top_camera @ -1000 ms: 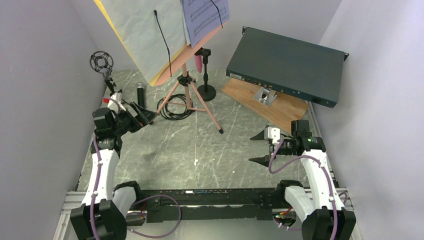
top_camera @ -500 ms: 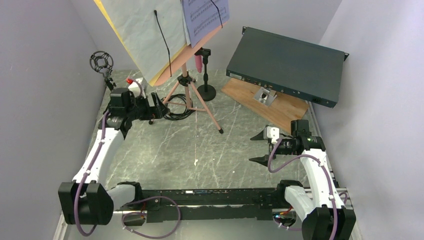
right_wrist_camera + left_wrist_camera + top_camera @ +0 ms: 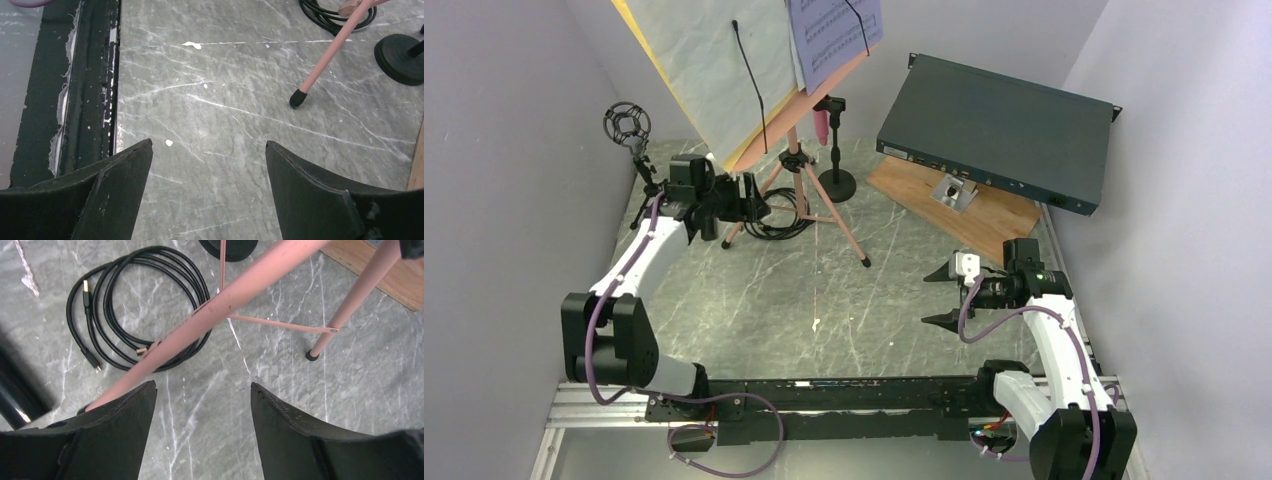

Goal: Pack up the instrument practice props
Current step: Move the music stand to the center of the board.

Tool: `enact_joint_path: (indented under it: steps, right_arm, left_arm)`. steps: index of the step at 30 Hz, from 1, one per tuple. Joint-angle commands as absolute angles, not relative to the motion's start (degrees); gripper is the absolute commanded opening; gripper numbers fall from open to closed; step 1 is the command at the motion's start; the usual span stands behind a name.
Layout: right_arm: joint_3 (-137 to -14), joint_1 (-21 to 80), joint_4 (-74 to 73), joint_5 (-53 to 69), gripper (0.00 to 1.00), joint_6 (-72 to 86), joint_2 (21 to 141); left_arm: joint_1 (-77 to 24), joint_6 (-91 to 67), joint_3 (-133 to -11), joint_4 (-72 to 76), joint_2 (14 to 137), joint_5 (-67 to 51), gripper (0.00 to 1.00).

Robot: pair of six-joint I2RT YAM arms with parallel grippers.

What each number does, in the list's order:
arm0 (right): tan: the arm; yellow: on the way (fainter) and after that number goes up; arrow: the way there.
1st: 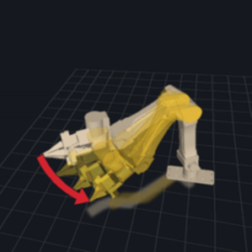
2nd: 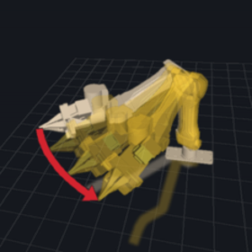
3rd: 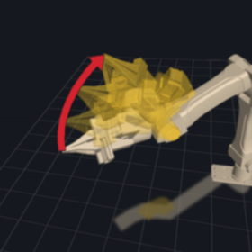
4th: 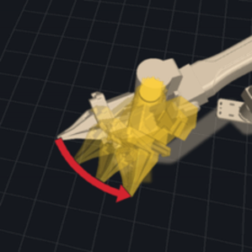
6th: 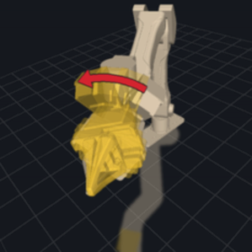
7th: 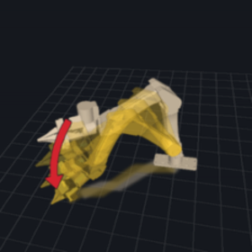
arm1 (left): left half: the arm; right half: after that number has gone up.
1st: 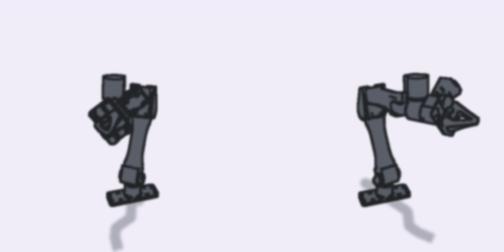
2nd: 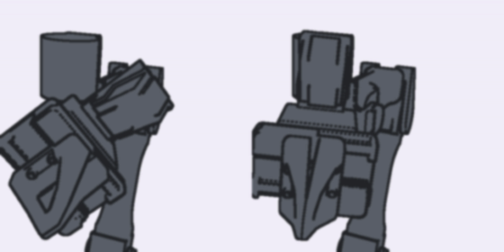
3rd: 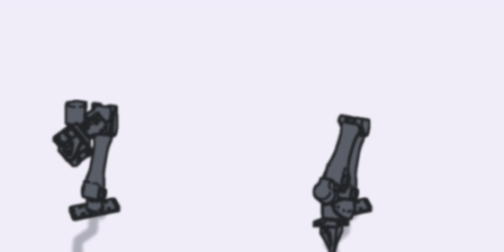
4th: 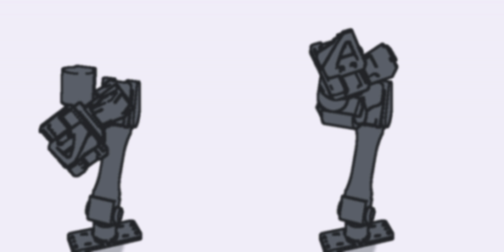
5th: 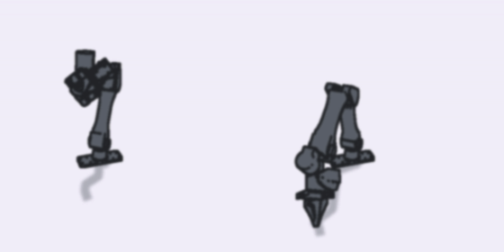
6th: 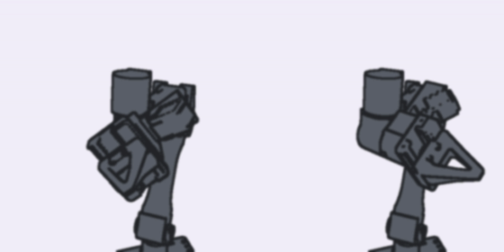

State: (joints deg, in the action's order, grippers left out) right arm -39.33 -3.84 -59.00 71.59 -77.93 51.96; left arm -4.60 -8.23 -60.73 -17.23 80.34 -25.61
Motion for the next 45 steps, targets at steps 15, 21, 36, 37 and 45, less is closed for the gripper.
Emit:
enact_joint_path:
  steps: [15, 21, 36, 37, 45]
  right_arm:
    - [-39.03, -2.29, -57.7, 71.64, 0.86, -78.91, 52.16]
    - [-39.02, -2.2, -57.83, 71.64, 0.86, -78.93, 52.07]
    - [-38.94, -2.12, -57.92, 71.19, 0.86, -79.19, 52.51]
    - [-38.87, -2.16, -57.92, 71.18, 0.86, -79.23, 52.48]
    - [-38.86, -2.15, -58.08, 71.21, 0.86, -79.35, 52.29]
  left_arm:
    - [-5.1, 7.42, -61.66, 3.25, 86.26, -33.03, 0.66]
    - [-5.1, 8.84, -64.16, 5.94, 90.76, -40.68, 0.57]
    - [-4.92, 15.93, -64.45, 3.82, 91.59, -45.77, 0.0]
    - [-4.92, 16.17, -63.86, 4.42, 91.21, -45.26, 0.0]
    - [-4.92, 18.98, -57.63, 9.63, 86.52, -38.02, 0.0]
